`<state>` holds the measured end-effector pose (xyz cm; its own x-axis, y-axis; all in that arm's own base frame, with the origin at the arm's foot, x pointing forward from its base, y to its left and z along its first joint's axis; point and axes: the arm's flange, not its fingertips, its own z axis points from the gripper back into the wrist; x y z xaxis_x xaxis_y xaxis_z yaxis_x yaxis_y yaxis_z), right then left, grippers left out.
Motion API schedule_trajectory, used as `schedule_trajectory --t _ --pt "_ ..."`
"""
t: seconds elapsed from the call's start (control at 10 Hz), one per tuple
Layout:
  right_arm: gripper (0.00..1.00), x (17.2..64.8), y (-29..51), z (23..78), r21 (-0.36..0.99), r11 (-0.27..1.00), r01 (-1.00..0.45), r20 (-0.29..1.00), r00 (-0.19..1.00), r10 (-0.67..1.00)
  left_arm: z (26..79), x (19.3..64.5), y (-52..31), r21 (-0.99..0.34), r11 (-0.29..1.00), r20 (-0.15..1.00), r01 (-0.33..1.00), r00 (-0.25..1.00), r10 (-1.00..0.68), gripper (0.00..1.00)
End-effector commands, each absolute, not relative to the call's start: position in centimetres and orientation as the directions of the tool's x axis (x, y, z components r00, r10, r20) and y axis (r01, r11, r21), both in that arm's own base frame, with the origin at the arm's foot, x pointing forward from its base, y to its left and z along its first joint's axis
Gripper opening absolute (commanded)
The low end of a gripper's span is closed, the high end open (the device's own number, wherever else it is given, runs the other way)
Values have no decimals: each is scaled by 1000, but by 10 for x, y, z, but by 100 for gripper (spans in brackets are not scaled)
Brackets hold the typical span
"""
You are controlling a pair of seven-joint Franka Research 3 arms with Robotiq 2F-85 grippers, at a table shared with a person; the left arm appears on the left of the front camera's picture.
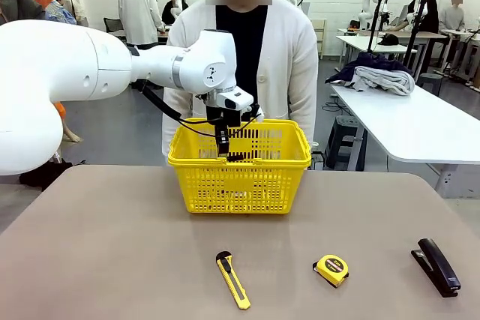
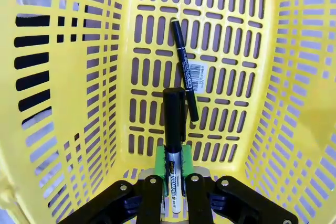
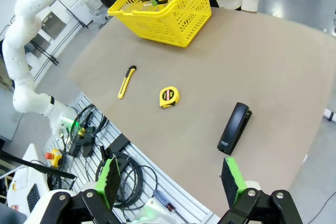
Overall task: Place the items the person wants into the basket.
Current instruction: Pick up the item the person points to and place it in the Market Basket.
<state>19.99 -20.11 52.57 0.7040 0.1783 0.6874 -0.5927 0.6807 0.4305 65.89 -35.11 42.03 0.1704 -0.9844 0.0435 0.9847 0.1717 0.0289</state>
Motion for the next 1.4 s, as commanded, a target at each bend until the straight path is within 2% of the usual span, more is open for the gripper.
schedule_trajectory --t 0.0,0.1,0.2,0.3,0.4,1.1,1.3 --pt "100 201 -200 524 434 665 -607 704 690 171 429 668 -356 1 145 61 989 144 -988 72" --pt "100 201 -200 524 434 665 -607 704 690 171 431 667 -356 6 142 60 990 142 -988 82" --pt "100 201 -200 524 434 665 -607 704 690 171 434 664 -356 3 142 66 990 141 -988 100" --pt "100 201 -200 524 434 665 -607 704 690 171 435 663 -356 8 141 65 990 140 -988 84" --pt "100 201 -200 524 434 665 -607 704 690 171 437 661 -356 10 138 66 990 137 -988 100" --pt "100 201 -200 524 434 665 -607 704 690 171 444 655 -354 32 147 52 989 146 -988 100" --pt "100 201 -200 524 434 665 -607 704 690 171 471 630 -350 31 182 45 983 181 -983 100"
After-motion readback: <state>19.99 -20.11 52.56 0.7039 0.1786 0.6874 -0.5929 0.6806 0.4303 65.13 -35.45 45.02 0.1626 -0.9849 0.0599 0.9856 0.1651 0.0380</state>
